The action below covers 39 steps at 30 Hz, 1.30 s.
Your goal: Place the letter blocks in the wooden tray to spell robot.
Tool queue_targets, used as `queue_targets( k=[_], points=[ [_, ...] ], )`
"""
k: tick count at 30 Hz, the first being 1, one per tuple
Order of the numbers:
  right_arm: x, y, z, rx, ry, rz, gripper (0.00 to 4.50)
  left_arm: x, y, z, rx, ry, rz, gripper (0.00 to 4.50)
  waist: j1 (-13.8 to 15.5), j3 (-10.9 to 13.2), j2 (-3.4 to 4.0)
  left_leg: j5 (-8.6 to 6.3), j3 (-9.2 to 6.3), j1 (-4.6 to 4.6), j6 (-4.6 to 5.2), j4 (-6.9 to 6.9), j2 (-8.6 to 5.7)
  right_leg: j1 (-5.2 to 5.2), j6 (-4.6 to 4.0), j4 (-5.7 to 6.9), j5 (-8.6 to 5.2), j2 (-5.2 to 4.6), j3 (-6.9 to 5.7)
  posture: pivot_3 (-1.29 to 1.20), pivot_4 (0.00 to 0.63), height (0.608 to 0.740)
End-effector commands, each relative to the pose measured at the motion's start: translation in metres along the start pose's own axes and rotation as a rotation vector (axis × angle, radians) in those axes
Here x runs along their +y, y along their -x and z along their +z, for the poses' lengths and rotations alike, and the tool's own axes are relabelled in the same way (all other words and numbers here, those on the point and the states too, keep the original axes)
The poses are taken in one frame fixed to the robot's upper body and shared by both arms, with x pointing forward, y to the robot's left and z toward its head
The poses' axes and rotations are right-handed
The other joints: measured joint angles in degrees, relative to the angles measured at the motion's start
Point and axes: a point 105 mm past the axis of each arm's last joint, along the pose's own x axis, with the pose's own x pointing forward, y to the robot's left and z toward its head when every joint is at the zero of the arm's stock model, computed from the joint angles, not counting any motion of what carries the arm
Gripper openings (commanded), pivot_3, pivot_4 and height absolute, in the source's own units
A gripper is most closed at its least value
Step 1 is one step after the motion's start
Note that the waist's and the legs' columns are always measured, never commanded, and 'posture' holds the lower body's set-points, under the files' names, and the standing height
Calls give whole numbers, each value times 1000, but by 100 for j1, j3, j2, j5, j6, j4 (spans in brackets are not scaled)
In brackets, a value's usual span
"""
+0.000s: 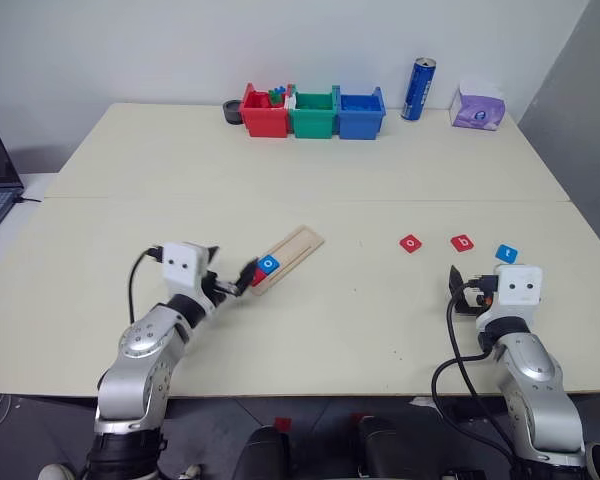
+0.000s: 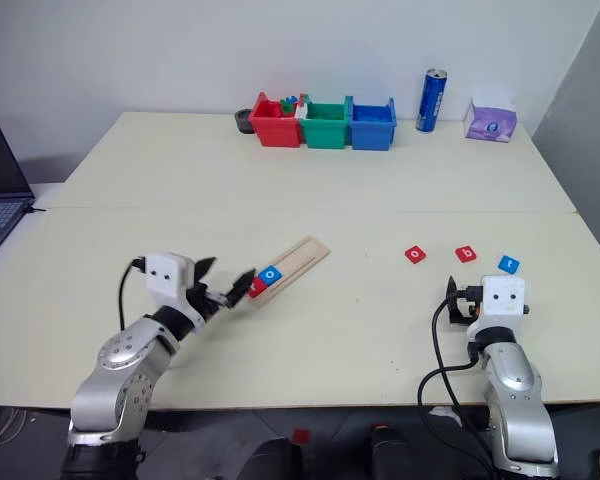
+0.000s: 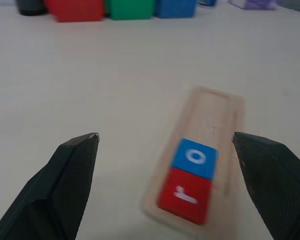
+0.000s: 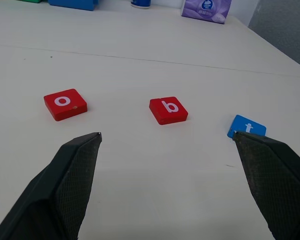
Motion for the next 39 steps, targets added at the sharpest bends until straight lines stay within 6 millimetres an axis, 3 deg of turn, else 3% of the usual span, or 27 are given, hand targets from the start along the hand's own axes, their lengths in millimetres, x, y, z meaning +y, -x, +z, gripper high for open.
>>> queue_targets(
  k=[1, 11, 14, 19, 25, 33, 39],
  points=[
    [-4, 2, 16, -69, 15, -21, 4462, -14, 8, 5, 4, -51, -88, 4500, 0, 0, 0, 0, 0, 0, 0, 0, 0, 0, 0, 1, 0, 1, 0, 0, 150, 740],
    [7, 0, 24, -88, 22, 53, 4462, 1, 8, 9, -8, -97, -43, 4500, 5, 1, 0, 0, 0, 0, 0, 1, -2, 0, 0, 0, -1, 1, 1, 0, 150, 740],
    [26, -2, 38, -113, 9, 226, 4462, 3, 7, 12, -6, -112, -87, 4500, 3, 2, 2, 0, 1, 1, 1, 1, -3, 0, 0, 0, -1, 2, 0, 0, 150, 740],
    [68, 16, 60, -108, 32, 722, 4462, 11, 3, 10, 25, -157, -155, 4500, 1, 4, 3, 0, 0, 1, 1, 1, -7, 0, 0, -2, -1, 8, -8, 0, 150, 740],
    [87, 33, 74, -50, 47, 1093, 4462, 18, -6, 2, 67, -156, -229, 4500, 6, 7, -2, -1, -2, -1, 2, 3, -7, 1, -1, -4, 0, 8, -15, 0, 150, 740],
    [98, 23, 81, -69, 70, 1128, 4462, 13, -21, -7, 102, -150, -316, 4500, 6, 8, -3, -1, -3, -5, 3, 3, -7, 0, -1, -4, 0, 7, -15, 0, 150, 740],
    [103, 30, 82, -74, 63, 1139, 4462, 14, -30, -11, 105, -161, -315, 4500, 10, 8, -3, -1, -5, -7, 2, 3, -3, -1, -1, -4, 0, 5, -14, 0, 150, 740]
  ],
)
